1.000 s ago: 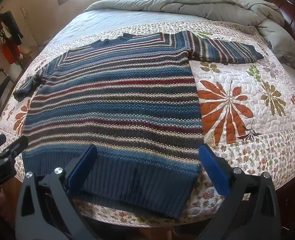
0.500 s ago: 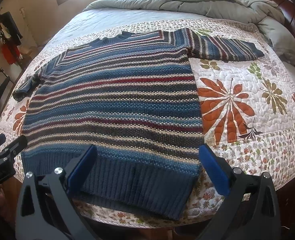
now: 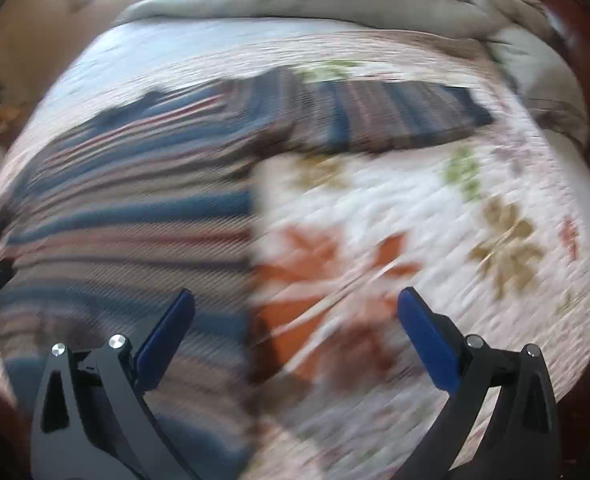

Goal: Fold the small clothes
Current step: 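Grasp the sweater's sleeve cuff with the right tool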

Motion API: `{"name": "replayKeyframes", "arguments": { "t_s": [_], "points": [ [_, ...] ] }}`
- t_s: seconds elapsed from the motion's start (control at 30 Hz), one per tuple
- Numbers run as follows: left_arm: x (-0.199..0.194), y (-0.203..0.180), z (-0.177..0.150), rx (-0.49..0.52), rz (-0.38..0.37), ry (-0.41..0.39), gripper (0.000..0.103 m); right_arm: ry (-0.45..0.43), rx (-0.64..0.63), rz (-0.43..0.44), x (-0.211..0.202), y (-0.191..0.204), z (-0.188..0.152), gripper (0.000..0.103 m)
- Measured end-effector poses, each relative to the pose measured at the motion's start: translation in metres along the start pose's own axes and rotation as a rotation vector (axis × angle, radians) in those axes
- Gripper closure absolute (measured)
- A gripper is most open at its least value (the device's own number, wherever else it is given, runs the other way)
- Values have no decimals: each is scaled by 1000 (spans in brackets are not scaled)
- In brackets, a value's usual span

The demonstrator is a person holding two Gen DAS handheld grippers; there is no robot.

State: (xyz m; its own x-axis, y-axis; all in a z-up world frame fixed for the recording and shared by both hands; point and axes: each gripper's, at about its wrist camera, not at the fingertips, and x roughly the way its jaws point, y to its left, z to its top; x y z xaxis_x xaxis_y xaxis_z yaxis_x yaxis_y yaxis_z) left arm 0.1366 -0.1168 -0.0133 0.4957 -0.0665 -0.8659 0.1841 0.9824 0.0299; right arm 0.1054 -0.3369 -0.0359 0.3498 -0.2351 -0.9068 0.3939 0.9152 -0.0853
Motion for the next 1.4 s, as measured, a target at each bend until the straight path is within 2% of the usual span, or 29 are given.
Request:
{"name": "replayKeyframes", "arguments": {
  "t_s": [0.17, 0.27, 0.43, 0.53, 0.67, 0.77, 0.83, 0.87, 0.93, 0.97, 1.0, 1.1, 1.13, 1.2, 1.23, 1.37, 1.4],
  "points": [
    [50, -69, 60, 25, -8, 4, 3, 61, 98, -26, 58, -71, 71, 2],
    [79, -103, 79, 32, -32, 30, 3, 87, 208, -18, 93, -121, 108, 2],
    [108, -137, 96, 43, -66, 49, 3, 132, 299, -107, 139, -188, 150, 2],
    [120, -152, 102, 54, -66, 59, 3, 204, 330, -35, 163, -205, 156, 2],
    [130, -162, 108, 44, -72, 74, 3, 159, 293, -8, 172, -206, 167, 2],
    [127, -155, 106, 40, -78, 68, 3, 176, 321, 11, 184, -211, 173, 2],
    [121, -142, 102, 39, -59, 50, 3, 123, 338, 27, 182, -218, 177, 14],
    [119, -133, 101, 35, -50, 45, 3, 105, 335, 24, 181, -220, 179, 40],
    [116, -111, 98, 19, -34, 40, 3, 82, 351, 46, 178, -225, 183, 70],
    [115, -99, 96, 15, -21, 40, 3, 78, 363, 87, 177, -226, 185, 91],
    [114, -88, 93, 14, -3, 40, 3, 71, 380, 124, 173, -225, 188, 90],
    [107, -46, 80, -7, 61, 33, 3, 19, 326, 79, 154, -200, 197, 91],
    [103, -29, 74, -29, 60, 32, 3, -16, 285, 70, 142, -185, 201, 91],
    [97, -8, 66, -54, 44, 34, 3, -48, 255, 123, 130, -167, 207, 91],
    [96, 3, 63, -61, 39, 37, 3, -67, 217, 175, 118, -144, 209, 91],
    [97, 28, 60, -70, 56, 29, 3, -79, 59, 264, 94, -53, 210, 91],
    [99, 35, 59, -85, 55, 32, 3, -71, 4, 292, 89, -20, 208, 91]
  ]
}}
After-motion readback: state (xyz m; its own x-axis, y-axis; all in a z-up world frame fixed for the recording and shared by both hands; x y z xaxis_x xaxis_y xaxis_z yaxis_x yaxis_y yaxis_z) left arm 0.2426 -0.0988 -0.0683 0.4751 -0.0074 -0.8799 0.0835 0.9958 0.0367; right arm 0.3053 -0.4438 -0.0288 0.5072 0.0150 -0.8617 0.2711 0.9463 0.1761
